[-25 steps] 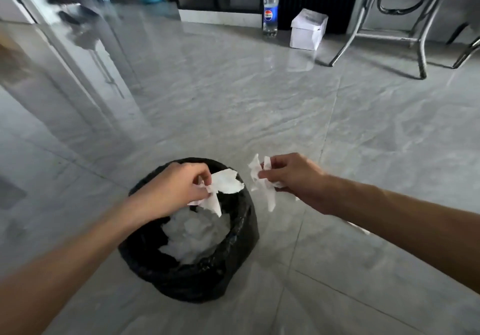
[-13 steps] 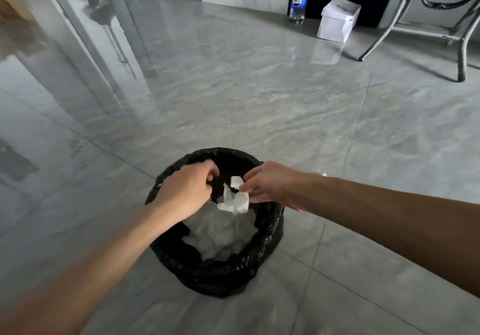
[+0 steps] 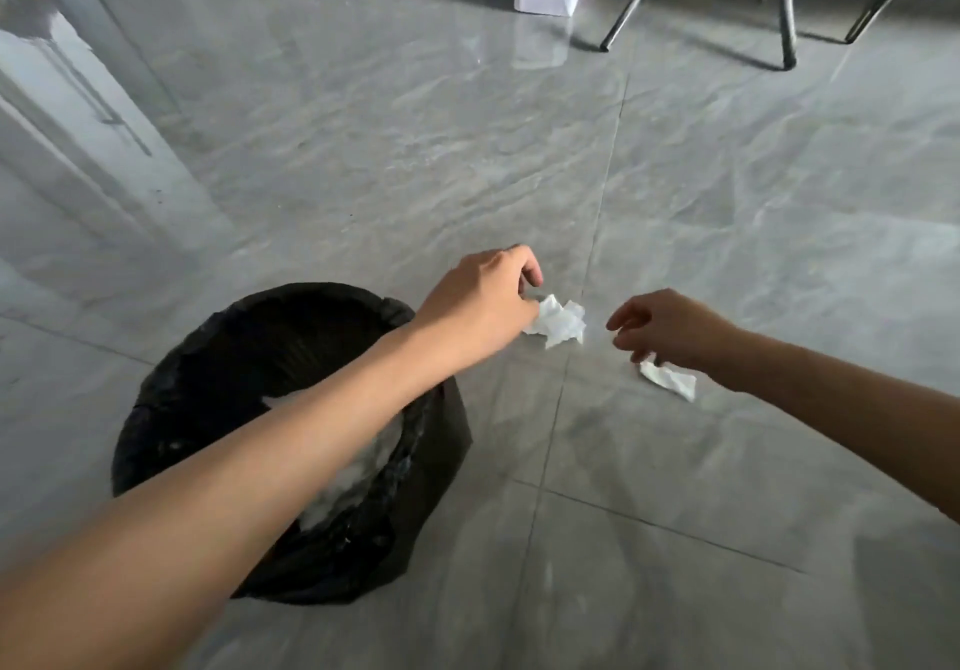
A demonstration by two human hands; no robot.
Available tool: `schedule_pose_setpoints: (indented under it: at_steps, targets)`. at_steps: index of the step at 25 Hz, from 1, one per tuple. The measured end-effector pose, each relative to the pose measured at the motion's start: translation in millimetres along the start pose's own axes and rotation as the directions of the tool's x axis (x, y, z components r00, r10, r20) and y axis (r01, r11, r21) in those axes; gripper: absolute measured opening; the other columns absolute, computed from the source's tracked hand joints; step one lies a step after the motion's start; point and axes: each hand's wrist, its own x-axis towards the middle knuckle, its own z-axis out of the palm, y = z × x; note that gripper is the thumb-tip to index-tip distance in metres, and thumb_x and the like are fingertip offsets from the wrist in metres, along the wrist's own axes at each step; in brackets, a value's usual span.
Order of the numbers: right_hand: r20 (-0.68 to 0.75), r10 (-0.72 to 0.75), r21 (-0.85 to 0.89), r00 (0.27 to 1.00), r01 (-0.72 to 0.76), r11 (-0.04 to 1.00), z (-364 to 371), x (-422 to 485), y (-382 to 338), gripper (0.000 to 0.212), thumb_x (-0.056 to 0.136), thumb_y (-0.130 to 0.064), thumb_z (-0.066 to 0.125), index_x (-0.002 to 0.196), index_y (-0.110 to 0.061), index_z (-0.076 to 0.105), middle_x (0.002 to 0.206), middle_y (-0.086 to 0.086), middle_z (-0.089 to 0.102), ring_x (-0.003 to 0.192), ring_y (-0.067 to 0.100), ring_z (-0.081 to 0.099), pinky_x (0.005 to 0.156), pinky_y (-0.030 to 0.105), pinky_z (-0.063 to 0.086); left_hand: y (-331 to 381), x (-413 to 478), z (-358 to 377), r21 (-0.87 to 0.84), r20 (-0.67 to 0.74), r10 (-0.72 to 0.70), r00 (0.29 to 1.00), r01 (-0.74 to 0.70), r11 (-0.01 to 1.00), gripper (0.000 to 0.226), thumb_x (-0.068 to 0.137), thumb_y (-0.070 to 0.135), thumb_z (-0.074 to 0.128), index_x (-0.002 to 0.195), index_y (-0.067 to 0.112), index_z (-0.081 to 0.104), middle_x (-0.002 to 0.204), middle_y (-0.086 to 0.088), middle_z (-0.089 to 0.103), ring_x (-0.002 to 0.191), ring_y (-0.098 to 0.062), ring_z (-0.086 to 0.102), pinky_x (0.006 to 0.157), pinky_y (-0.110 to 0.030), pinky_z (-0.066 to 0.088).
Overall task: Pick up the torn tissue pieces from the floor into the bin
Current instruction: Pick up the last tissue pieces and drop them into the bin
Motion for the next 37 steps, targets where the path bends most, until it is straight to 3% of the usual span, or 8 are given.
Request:
schedule_pose_setpoints:
  at_steps: [4,8,12,15,20,26,32,37]
  targets:
    - [-0.088,0.07,-0.41,0.994,-0.1,0.907,8.4,31.6,94.0,0.052,0.082,-0.033,0.069,0.128,-0.017,0.052,0.117,0.016,0.06,0.104,0.032,0.058,0.089,0.035,0.046,12.5,51.7,49.5,0.016,0.182,-0.062,0.981,0.06,0.998,0.02,0.078,0.019,0.06,0.098,0.02,0.06,0.1,0.0,0.065,0.082,-0.02,0.059,0.063,-0.03,0.044]
    - [-0.188,-0.026,-0.495,0.982,-0.072,0.866,35.4,53.0,142.8,0.038,0.086,-0.043,0.06,0.118,-0.024,0.055,0.114,0.012,0.056,0.099,0.037,0.062,0.075,0.038,0.048,-6.1,97.2,104.9,0.128,0.244,-0.126,0.962,0.097,0.987,0.025,0.077,0.024,0.059,0.102,0.02,0.055,0.106,-0.007,0.061,0.088,-0.028,0.058,0.068,-0.032,0.042]
    - [-0.277,-0.132,-0.305,0.952,0.043,0.951,40.9,61.1,159.3,0.015,0.085,-0.026,0.063,0.086,-0.011,0.065,0.086,0.012,0.065,0.08,0.032,0.062,0.061,0.029,0.036,-34.6,124.9,160.8,0.372,0.205,-0.276,0.939,0.186,0.909,0.047,0.079,0.043,0.06,0.122,0.03,0.047,0.124,-0.012,0.046,0.11,-0.04,0.053,0.089,-0.042,0.041]
    - [-0.37,-0.106,-0.107,0.923,0.071,0.992,35.0,62.1,164.5,0.005,0.078,-0.014,0.068,0.081,-0.011,0.068,0.073,0.005,0.067,0.067,0.02,0.058,0.055,0.019,0.037,-51.2,133.9,192.8,0.419,0.135,-0.225,0.965,0.15,0.895,0.041,0.081,0.041,0.058,0.12,0.03,0.052,0.122,-0.011,0.047,0.11,-0.039,0.051,0.086,-0.043,0.042]
    - [-0.351,0.006,0.13,0.936,0.042,0.991,31.8,57.0,158.6,0.005,0.079,-0.016,0.068,0.075,-0.016,0.065,0.067,-0.001,0.067,0.062,0.011,0.063,0.054,0.01,0.044,-56.9,133.5,199.3,0.338,0.033,-0.114,0.993,0.097,0.936,0.011,0.085,0.023,0.055,0.089,0.015,0.062,0.096,-0.014,0.065,0.077,-0.034,0.055,0.062,-0.032,0.035]
    - [-0.102,0.203,0.527,0.974,-0.12,0.841,25.6,39.8,122.1,0.007,0.083,-0.009,0.066,0.076,-0.009,0.066,0.064,0.003,0.063,0.056,0.013,0.061,0.059,0.025,0.054,6.0,123.2,131.1,0.077,0.126,-0.16,0.979,0.151,0.985,0.013,0.076,0.022,0.061,0.081,0.013,0.07,0.084,-0.009,0.072,0.077,-0.028,0.064,0.058,-0.028,0.044]
    - [0.007,0.042,0.568,0.999,-0.038,0.822,18.4,3.3,30.5,0.006,0.084,-0.009,0.063,0.083,-0.005,0.067,0.072,0.006,0.063,0.056,0.012,0.061,0.057,0.023,0.051,32.7,33.8,7.9,-0.073,-0.017,0.039,0.999,-0.04,0.997,0.003,0.071,0.024,0.073,0.071,0.027,0.074,0.053,0.013,0.062,0.049,-0.003,0.048,0.046,-0.015,0.033]
    - [0.016,-0.172,0.515,0.985,0.139,0.846,28.6,-28.4,-79.1,0.007,0.085,-0.008,0.063,0.086,-0.003,0.067,0.071,0.007,0.063,0.055,0.011,0.057,0.056,0.023,0.047,-14.2,-46.9,-64.2,-0.048,-0.186,-0.038,0.982,0.03,0.998,0.004,0.071,0.03,0.073,0.073,0.033,0.071,0.064,0.013,0.069,0.057,-0.005,0.058,0.053,-0.019,0.038]
